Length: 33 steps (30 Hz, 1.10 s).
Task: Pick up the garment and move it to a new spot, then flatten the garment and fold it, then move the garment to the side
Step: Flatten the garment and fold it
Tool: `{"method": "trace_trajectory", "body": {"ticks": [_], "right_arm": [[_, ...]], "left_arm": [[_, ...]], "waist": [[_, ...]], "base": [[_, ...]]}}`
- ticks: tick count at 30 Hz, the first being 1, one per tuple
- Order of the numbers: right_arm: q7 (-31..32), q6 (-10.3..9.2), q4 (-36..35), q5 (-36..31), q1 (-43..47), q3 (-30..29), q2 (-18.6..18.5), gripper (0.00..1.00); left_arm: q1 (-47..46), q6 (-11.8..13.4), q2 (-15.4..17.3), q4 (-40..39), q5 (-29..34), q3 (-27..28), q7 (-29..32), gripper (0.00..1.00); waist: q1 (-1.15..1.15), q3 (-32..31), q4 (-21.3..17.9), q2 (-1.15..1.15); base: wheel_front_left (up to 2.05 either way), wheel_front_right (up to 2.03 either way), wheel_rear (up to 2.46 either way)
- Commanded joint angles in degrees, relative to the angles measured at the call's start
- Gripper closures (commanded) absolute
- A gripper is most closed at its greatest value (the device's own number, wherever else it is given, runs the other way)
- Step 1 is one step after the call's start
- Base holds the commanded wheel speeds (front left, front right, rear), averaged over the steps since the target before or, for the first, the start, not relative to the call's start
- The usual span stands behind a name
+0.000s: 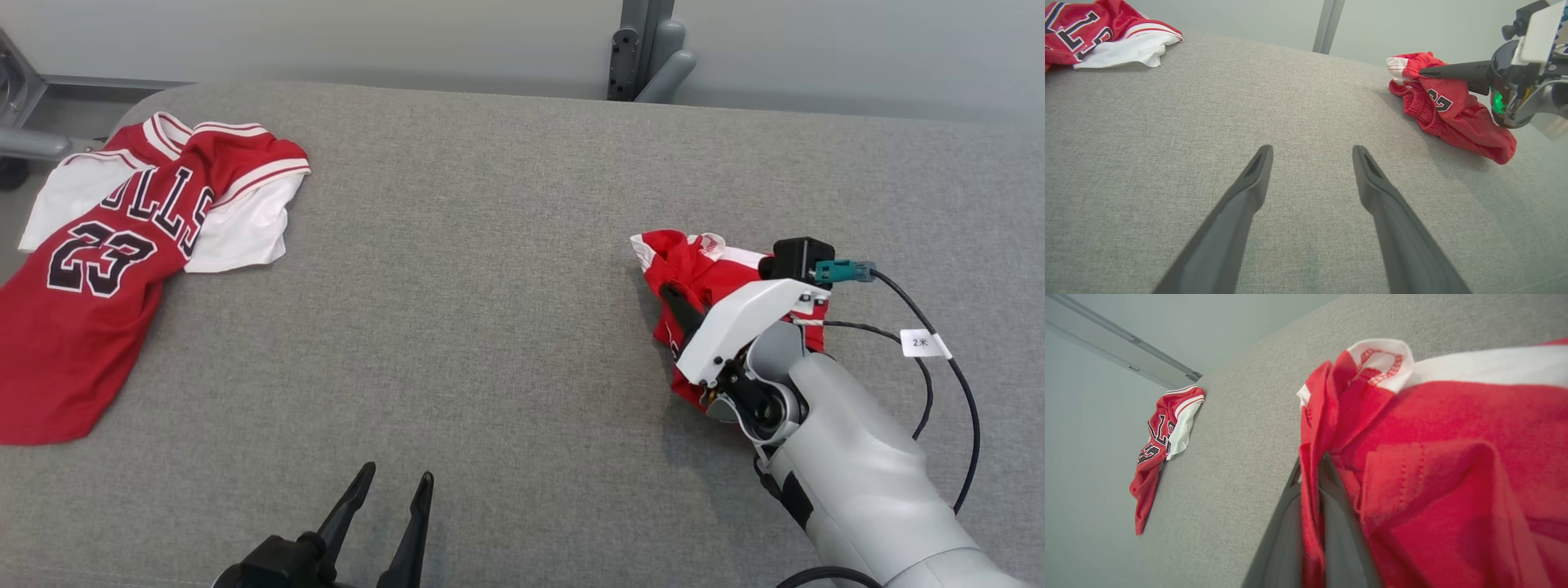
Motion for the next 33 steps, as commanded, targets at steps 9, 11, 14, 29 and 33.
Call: {"method": "trace_trajectory", "body": {"ticks": [9, 11, 14, 29, 33], "right_arm": [[-8.9, 0.01, -4.6, -2.1, 3.0, 7.0, -0.2, 0.00], [-11.0, 0.01, -7.6, -4.5, 5.1, 6.9, -1.3, 0.00], [-13.8, 0.00, -10.8, -8.3, 8.1, 6.4, -3.9, 0.00], [-23.3, -0.01, -32.4, -36.3, 34.9, -17.1, -8.3, 0.00], [-23.4, 0.00, -34.0, -39.1, 36.3, -19.1, -5.6, 0.60]], "left_arm": [[2.4, 0.0, -0.8, 0.3, -0.5, 1.8, 0.0, 0.00], [3.4, 0.0, -1.1, 0.1, -0.5, 2.8, 0.0, 0.00], [4.4, 0.0, -1.6, -0.1, -0.3, 3.7, 0.0, 0.00], [7.9, 0.0, -3.9, -1.6, 1.9, 7.9, 0.0, 0.00], [7.5, 0.0, -4.1, -1.7, 2.3, 8.2, 0.0, 0.00]], "waist": [[0.00, -2.7, -1.6, 0.00], [0.00, -3.5, -2.0, 0.00], [0.00, -4.2, -2.5, 0.00], [0.00, -5.6, -3.8, 0.00], [0.00, -5.1, -4.0, 0.00]], "base": [[0.00, 0.00, 0.00], [0.00, 0.00, 0.00], [0.00, 0.00, 0.00], [0.00, 0.00, 0.00], [0.00, 0.00, 0.00]]}}
